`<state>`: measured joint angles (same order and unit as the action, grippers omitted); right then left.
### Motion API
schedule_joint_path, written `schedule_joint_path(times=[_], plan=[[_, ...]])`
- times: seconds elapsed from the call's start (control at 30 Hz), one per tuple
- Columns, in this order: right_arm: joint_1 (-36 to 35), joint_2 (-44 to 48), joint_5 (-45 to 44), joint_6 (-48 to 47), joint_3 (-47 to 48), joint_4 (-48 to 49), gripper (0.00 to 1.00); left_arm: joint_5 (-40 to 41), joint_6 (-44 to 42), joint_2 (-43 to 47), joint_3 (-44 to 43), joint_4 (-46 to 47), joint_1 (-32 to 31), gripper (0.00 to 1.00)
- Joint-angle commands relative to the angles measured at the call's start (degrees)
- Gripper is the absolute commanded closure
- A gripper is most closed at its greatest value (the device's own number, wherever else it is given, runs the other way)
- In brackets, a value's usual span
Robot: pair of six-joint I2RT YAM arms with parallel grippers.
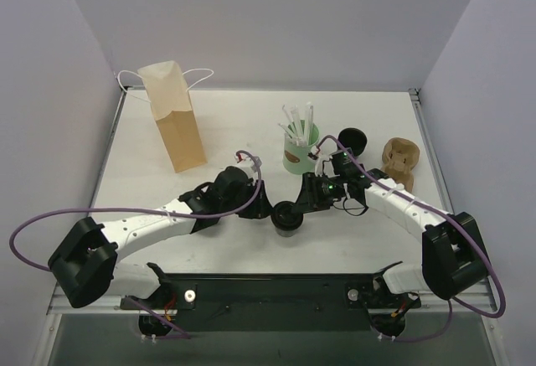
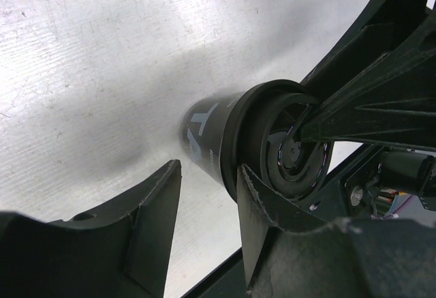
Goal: Pack the takeout coffee
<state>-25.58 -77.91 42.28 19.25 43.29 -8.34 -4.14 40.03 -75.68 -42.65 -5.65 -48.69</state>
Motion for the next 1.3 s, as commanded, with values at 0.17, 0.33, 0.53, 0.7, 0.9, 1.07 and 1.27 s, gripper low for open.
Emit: schedule_joint_path(times=[0.17,0.33,0.53,0.7,0.9,1.07,1.27], plan=[[-0.52,-2.42,-7.47,-4.04,-5.05,-2.74,0.71,9.41,1.63,-0.53,4.33,-5.95,-0.36,0.55],[-0.08,-2.34,-8.18,-2.99,-7.16,-0.72,0.73,12.67,3.38,0.01,8.46,-5.69,-2.2,0.55],[-0.08,-1.02,-8.71,-2.46,-8.39,0.43,0.74,12.92,5.58,-1.84,12.5,-1.38,-4.92,0.57],[-0.08,-0.67,-8.88,-2.11,-8.75,0.69,0.74,13.19,7.43,-3.07,14.79,0.99,-7.03,0.59],[-0.17,-0.66,-9.24,-1.84,-8.75,0.6,0.74,14.16,9.63,-2.81,17.51,1.61,-8.71,0.63],[-0.08,-0.75,-9.5,-1.67,-8.66,0.43,0.74,13.46,11.21,-1.49,19.19,3.37,-8.79,0.71],[-0.17,-1.01,-9.59,-1.4,-8.66,0.6,0.75,10.39,14.89,-1.84,22.87,7.58,-9.06,0.75]])
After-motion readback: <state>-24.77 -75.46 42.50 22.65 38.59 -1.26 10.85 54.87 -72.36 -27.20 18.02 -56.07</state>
